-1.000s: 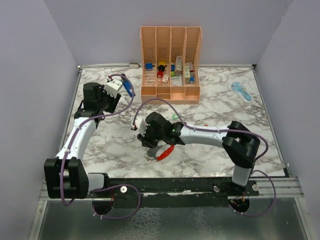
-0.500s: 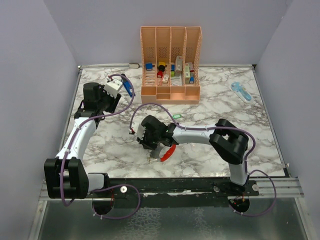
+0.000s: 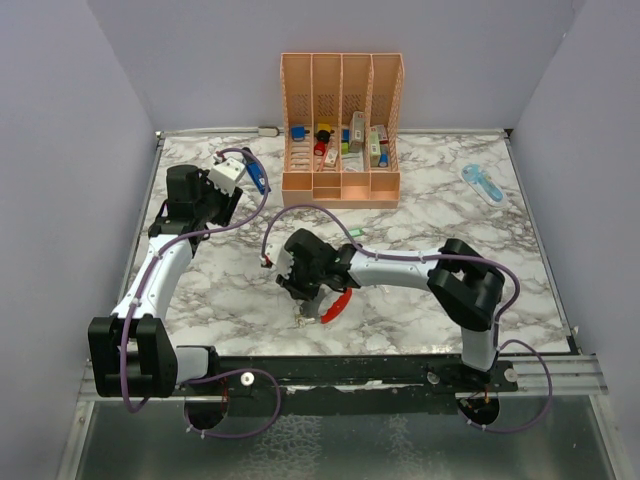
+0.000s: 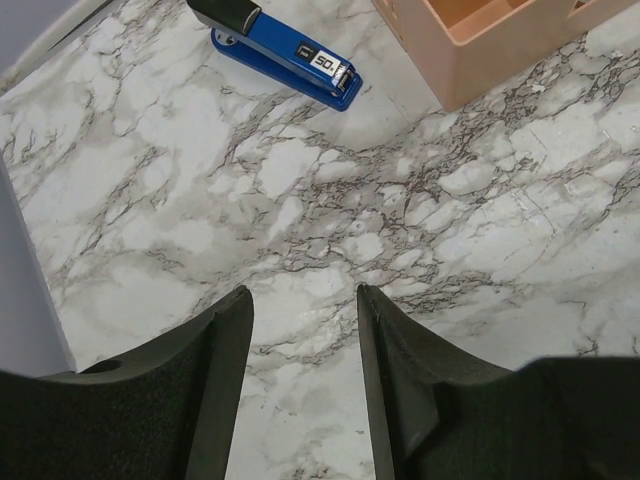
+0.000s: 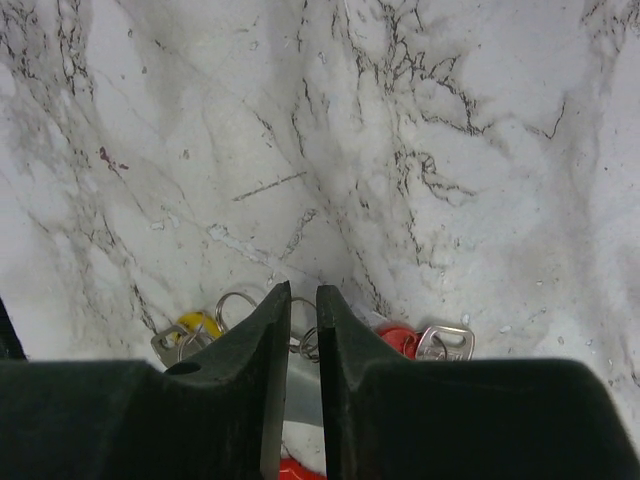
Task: Put the keys on the keyring
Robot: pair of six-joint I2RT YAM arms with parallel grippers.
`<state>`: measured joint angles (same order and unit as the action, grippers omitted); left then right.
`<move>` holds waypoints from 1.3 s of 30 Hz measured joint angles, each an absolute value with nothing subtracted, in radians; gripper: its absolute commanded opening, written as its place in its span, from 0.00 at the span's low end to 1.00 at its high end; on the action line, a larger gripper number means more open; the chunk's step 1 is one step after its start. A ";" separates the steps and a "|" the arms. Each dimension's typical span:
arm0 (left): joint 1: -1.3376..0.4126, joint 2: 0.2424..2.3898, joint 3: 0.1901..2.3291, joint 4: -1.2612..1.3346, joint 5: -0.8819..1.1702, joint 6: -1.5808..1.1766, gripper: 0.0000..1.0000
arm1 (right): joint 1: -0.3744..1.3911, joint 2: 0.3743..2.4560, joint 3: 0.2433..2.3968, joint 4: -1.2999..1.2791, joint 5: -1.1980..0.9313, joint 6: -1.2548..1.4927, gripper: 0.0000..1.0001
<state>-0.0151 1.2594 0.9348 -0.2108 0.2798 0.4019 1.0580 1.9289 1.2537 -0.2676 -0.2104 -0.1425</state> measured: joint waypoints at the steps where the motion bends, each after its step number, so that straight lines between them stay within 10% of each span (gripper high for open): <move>1: -0.015 1.259 0.935 -0.211 0.281 0.402 0.49 | 1.058 1.923 1.254 -0.276 -0.210 -0.142 0.18; 15: -0.015 1.259 0.935 -0.211 0.289 0.402 0.49 | 1.058 1.904 1.229 -0.303 -0.211 -0.104 0.14; 18: -0.015 1.259 0.935 -0.211 0.292 0.402 0.49 | 1.058 1.904 1.223 -0.307 -0.211 -0.096 0.01; 26: -0.015 1.259 0.935 -0.211 0.301 0.402 0.49 | 1.058 1.893 1.219 -0.328 -0.215 -0.059 0.20; 39: -0.015 1.259 0.935 -0.211 0.303 0.402 0.49 | 1.058 1.842 1.184 -0.348 -0.216 -0.031 0.19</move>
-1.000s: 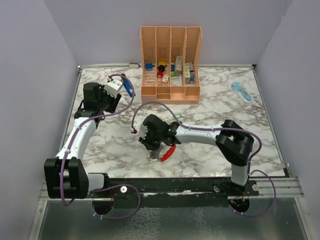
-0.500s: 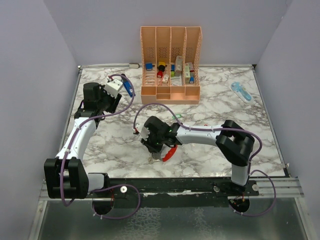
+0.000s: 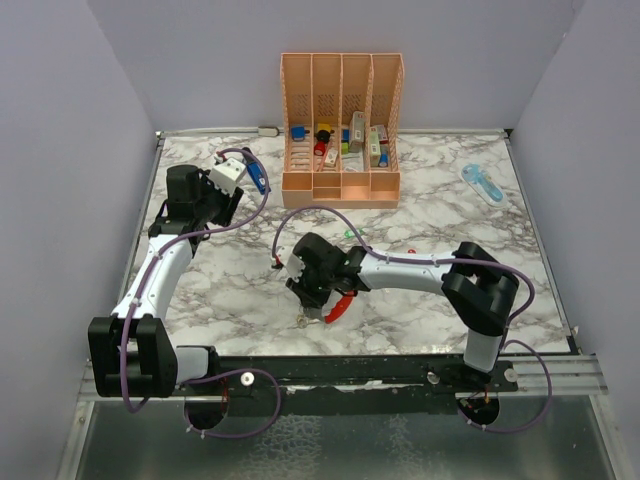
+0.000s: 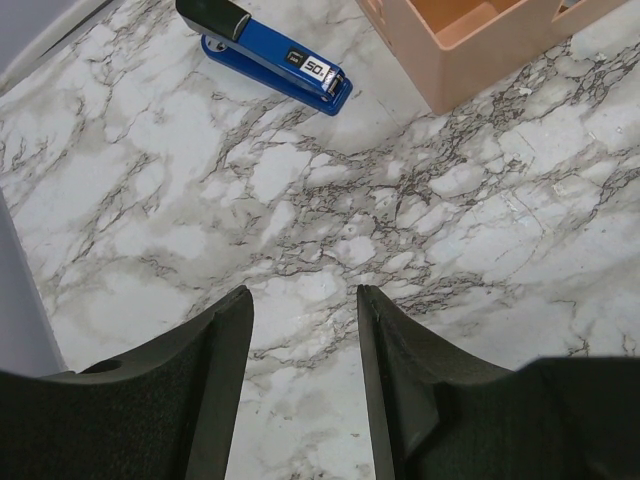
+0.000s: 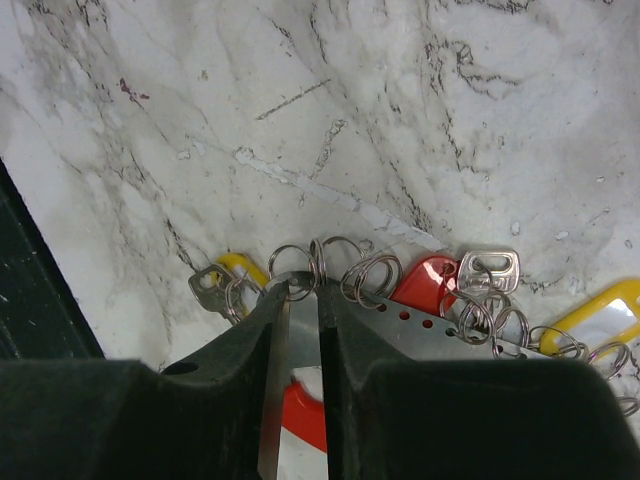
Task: Put the keys on the keyring
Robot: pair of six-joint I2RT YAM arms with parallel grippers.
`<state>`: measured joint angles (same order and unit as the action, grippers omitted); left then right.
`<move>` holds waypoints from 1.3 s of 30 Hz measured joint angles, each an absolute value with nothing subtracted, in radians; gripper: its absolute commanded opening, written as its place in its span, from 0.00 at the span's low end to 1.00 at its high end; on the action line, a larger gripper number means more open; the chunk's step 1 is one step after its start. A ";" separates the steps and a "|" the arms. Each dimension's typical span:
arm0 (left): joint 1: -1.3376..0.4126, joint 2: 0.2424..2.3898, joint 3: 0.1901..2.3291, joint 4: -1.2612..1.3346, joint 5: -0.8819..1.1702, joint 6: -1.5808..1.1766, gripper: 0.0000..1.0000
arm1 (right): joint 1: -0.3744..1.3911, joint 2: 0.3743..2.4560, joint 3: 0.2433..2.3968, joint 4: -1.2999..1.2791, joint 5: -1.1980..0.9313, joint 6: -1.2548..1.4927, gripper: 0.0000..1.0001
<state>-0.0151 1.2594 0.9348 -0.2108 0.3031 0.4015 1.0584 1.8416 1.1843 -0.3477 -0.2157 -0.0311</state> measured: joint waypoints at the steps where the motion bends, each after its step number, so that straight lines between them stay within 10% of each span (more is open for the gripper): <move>1: -0.015 1.259 0.935 -0.210 0.303 0.402 0.49 | 1.058 1.842 1.181 -0.348 -0.216 -0.030 0.19; 39: -0.022 1.259 0.935 -0.210 0.317 0.402 0.49 | 1.058 1.887 1.196 -0.320 -0.232 -0.031 0.20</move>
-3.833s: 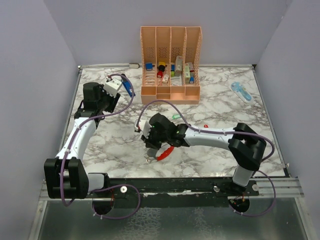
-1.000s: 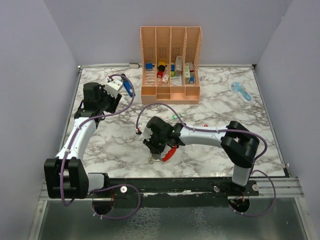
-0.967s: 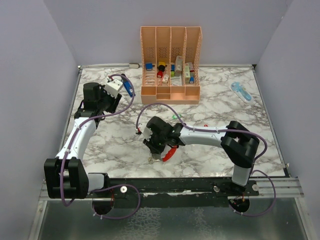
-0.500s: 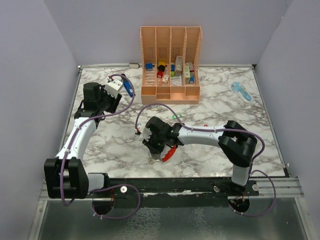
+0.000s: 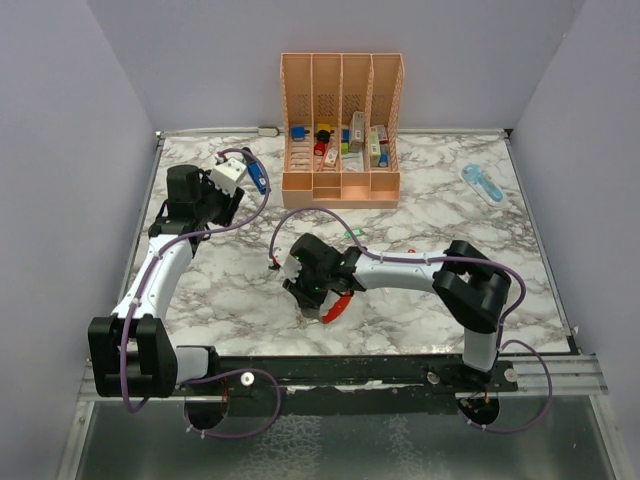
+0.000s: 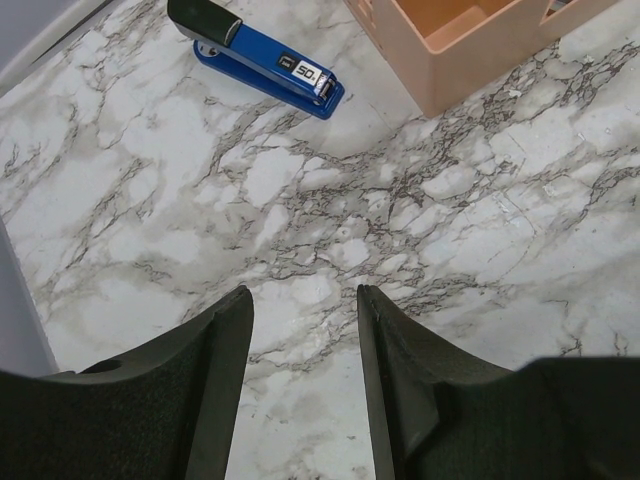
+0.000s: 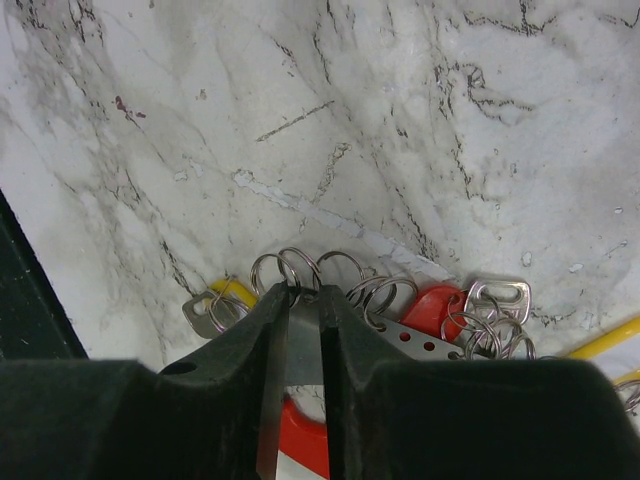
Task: Put the keys on the keyring
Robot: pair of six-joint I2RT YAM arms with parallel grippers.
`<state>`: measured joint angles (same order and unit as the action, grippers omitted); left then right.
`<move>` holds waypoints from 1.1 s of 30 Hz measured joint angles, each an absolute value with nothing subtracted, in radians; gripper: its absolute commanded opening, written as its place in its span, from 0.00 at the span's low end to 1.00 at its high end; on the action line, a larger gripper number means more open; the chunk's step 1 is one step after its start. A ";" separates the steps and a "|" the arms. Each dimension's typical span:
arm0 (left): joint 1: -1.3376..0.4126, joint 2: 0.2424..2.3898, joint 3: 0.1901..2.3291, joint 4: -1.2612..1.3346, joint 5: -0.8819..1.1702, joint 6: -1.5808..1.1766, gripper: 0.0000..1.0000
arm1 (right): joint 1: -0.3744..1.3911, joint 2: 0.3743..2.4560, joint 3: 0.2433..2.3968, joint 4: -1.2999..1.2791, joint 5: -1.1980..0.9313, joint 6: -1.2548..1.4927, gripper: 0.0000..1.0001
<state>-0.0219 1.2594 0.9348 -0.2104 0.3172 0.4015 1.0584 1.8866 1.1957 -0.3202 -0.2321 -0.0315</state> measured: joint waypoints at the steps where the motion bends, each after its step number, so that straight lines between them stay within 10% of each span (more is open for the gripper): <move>1: -0.022 1.259 0.935 -0.210 0.318 0.402 0.49 | 1.058 1.887 1.196 -0.319 -0.233 -0.032 0.20; 8: -0.025 1.259 0.935 -0.210 0.319 0.402 0.49 | 1.058 1.901 1.215 -0.313 -0.239 -0.040 0.01; 33: -0.028 1.259 0.935 -0.210 0.371 0.382 0.49 | 1.058 1.650 1.086 -0.192 -0.123 -0.009 0.12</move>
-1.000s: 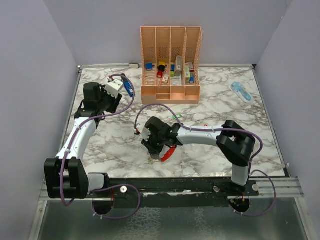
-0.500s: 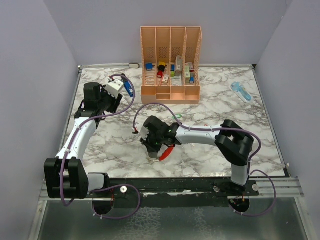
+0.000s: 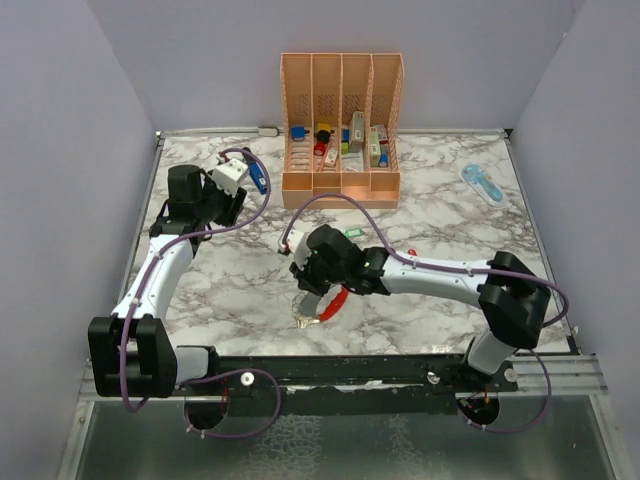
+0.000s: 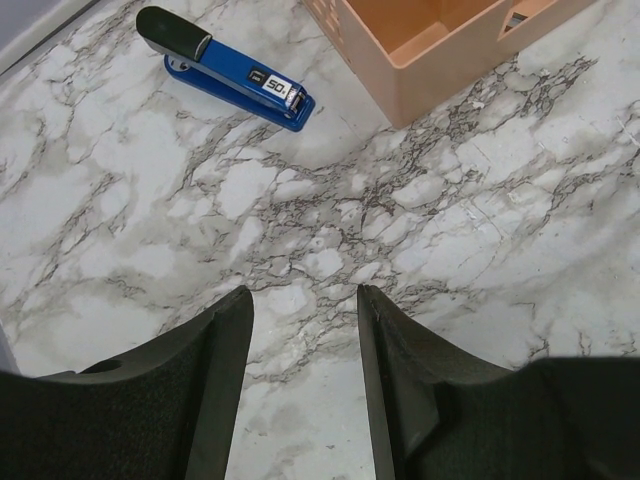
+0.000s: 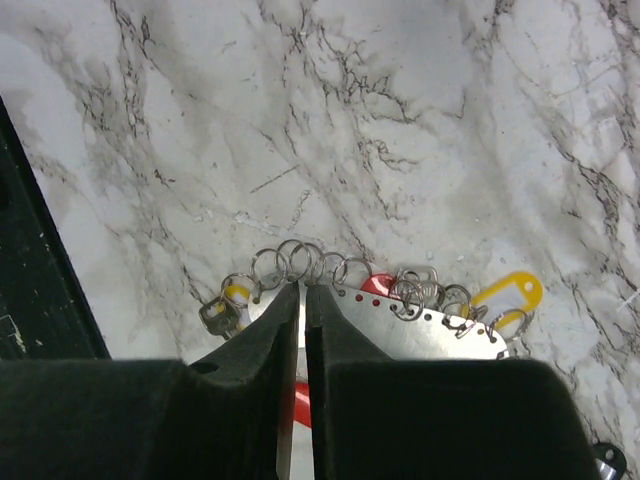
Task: Put the keys on the keyring
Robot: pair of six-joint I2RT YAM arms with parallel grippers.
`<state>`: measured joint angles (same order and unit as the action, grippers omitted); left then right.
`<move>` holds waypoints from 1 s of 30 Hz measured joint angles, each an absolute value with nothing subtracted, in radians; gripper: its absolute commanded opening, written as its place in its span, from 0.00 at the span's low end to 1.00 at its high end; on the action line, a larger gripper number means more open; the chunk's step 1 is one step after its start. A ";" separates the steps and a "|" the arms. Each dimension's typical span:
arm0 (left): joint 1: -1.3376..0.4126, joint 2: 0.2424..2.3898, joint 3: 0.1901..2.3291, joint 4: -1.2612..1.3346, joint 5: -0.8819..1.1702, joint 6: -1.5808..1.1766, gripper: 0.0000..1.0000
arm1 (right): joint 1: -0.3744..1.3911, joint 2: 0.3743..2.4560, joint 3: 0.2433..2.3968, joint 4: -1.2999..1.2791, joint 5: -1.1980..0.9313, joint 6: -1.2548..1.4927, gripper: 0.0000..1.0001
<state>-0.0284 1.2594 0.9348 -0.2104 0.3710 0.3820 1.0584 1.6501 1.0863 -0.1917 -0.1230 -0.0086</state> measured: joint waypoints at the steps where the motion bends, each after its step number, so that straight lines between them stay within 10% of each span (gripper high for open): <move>1: -0.028 1.259 0.935 -0.210 0.370 0.379 0.49 | 1.058 1.661 1.090 -0.189 -0.132 -0.011 0.15; 9: -0.028 1.259 0.935 -0.210 0.342 0.368 0.49 | 1.061 1.795 1.112 -0.202 -0.216 -0.031 0.35; 30: -0.028 1.259 0.935 -0.203 0.329 0.368 0.49 | 1.068 1.935 1.200 -0.209 -0.241 -0.078 0.27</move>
